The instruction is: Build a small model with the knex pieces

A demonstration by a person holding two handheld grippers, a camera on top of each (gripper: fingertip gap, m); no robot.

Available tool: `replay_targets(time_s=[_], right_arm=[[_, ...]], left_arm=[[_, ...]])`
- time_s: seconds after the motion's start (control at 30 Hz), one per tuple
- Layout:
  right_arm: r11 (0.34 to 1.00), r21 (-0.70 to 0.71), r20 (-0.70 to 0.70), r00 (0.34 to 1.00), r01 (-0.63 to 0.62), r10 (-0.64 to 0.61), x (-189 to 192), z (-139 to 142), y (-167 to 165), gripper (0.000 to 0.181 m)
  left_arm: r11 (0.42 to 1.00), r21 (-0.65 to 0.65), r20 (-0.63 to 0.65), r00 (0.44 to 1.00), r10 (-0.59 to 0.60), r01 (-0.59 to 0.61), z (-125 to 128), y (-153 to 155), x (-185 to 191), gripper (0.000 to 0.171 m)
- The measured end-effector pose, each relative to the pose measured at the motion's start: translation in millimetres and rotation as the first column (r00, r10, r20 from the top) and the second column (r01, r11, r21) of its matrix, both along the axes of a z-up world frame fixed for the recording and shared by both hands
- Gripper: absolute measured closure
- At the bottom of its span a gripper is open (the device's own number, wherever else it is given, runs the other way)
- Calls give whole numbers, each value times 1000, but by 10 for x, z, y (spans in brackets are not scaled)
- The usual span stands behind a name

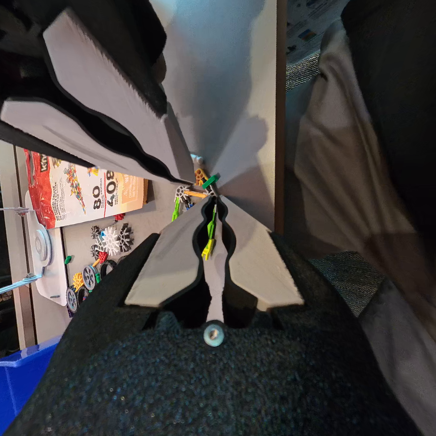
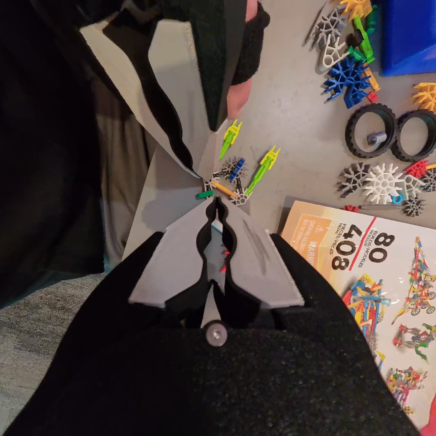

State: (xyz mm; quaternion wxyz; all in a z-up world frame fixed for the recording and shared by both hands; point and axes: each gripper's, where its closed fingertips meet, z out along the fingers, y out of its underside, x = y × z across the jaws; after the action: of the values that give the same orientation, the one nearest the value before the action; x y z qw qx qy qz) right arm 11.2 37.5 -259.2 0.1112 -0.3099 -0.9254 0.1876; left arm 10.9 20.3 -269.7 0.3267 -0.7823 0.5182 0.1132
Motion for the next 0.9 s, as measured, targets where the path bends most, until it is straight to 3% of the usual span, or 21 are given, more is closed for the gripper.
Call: replay_targets(time_s=[0.5,0.67,0.73,0.9], right_arm=[[1000,-14,15,1000,0,1,-6,-88,-31,181],[999,-39,-7,1000,15,-15,-49,21,-14,181],[1000,-18,30,999,11,-11,-6,-102,-16,181],[998,63,0,1000,-26,26,-1,-1,-24,181]], left_arm=[[1000,-16,2,1000,2,-2,-1,12,-5,170],[1000,-19,5,1000,6,-6,-2,25,6,170],[1000,-21,0,1000,9,-9,0,13,-16,170],[1000,-18,6,1000,2,-2,-2,41,14,171]])
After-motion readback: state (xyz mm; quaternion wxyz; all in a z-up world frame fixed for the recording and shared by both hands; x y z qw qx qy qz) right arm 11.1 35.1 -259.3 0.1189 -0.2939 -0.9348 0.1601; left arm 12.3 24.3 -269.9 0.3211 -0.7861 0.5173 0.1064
